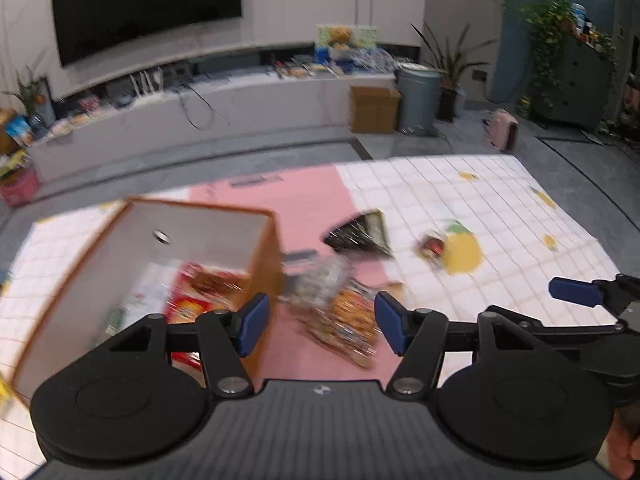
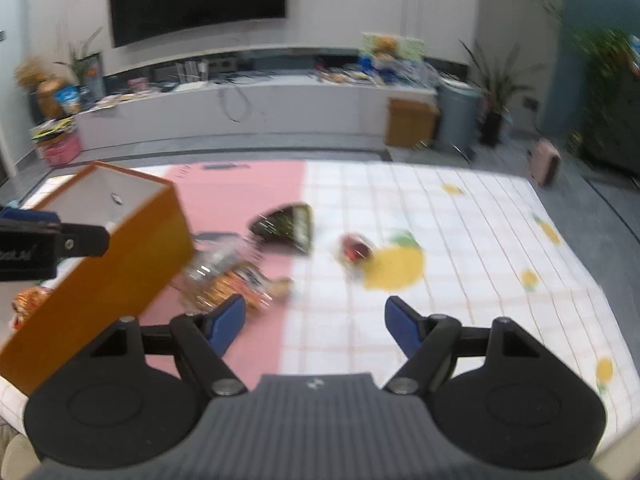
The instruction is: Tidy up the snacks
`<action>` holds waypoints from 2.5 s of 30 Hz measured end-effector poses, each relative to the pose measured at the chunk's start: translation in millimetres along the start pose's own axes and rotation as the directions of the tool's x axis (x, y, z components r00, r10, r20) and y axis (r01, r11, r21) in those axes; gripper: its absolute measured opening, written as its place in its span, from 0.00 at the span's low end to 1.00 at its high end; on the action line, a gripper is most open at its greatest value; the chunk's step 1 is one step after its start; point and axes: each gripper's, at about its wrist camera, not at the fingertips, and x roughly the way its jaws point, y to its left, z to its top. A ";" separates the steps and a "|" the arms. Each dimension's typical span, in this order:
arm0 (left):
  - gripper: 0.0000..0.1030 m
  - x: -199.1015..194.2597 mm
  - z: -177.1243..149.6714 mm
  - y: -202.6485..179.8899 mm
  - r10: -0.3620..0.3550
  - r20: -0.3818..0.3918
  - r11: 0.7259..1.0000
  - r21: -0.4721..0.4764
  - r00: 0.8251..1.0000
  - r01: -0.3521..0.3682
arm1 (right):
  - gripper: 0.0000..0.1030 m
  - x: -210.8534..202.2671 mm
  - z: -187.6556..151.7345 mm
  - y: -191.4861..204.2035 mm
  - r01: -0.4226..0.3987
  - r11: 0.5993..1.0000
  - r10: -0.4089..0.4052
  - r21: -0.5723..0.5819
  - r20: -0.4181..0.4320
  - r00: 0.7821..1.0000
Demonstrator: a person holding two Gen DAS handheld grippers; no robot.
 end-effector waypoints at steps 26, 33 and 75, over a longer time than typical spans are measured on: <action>0.69 106.1 -29.9 -15.3 -0.030 -0.130 0.997 -0.072 0.991 0.021 | 0.68 96.6 -31.9 -19.0 -0.042 0.999 0.046 0.032 -0.123 0.991; 0.64 110.9 -22.3 -5.0 0.041 -0.101 0.998 -0.041 0.994 -0.045 | 0.57 124.6 -15.4 1.2 -0.096 0.995 0.095 -0.001 -0.113 0.989; 0.02 149.5 -30.7 -24.7 0.079 -0.065 0.966 0.251 0.995 -0.060 | 0.00 126.7 -14.2 -43.7 -0.067 0.978 0.092 0.196 -0.123 0.988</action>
